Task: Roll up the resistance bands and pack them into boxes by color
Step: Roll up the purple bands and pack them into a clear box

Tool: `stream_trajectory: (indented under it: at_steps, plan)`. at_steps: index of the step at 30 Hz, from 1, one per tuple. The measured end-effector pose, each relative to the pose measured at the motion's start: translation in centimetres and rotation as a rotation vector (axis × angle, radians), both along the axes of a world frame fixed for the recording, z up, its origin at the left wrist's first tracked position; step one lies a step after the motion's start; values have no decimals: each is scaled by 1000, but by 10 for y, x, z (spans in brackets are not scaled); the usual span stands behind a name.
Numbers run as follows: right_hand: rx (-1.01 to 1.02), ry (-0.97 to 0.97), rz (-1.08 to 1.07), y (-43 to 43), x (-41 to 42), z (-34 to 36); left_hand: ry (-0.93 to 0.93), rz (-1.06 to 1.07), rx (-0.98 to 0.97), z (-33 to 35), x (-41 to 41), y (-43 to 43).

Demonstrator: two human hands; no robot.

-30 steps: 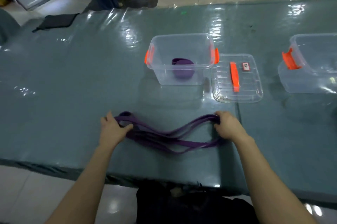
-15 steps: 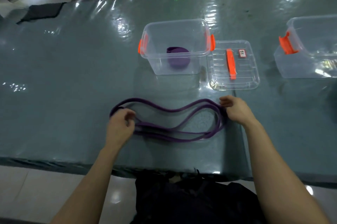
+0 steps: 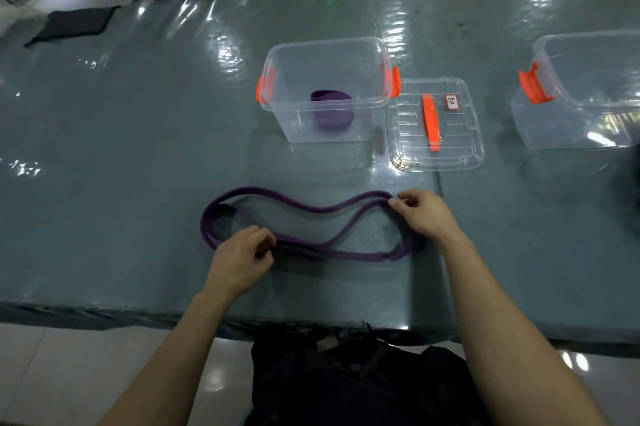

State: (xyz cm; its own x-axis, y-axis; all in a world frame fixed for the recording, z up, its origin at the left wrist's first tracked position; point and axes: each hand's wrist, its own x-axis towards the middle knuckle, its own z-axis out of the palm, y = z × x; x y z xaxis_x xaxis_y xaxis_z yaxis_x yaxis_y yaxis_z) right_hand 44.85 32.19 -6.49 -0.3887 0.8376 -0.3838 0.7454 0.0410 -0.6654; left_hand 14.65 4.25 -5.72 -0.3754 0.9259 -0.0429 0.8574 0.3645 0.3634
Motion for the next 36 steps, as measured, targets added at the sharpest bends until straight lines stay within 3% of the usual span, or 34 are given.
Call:
stream_trajectory:
  at_steps: [4,7,10,12,14,17,19,24,29,36]
  plan:
    - [-11,-26,22,1,-9,-7,28,39,-108,16,-16,0]
    - [-98,55,-19,2,-7,-8,-122,26,-271,31,-17,9]
    - [-158,132,-125,-3,-9,-9,-134,9,-80,32,8,47]
    - [-135,96,-135,-8,-14,-11,-10,-58,1,27,31,89]
    - [-80,51,-114,-13,-17,-11,47,-109,-85,24,52,131]
    - [-3,-10,-5,-19,-20,-7,8,-185,-247,13,69,173]
    - [64,-31,50,-20,-22,-2,-60,-182,-248,10,77,181]
    - [179,166,-50,0,-29,46,-350,-1,99,35,74,180]
    - [241,411,89,24,-62,148,-691,50,407,115,61,179]
    - [93,853,378,31,-113,290,-915,-17,744,242,35,153]
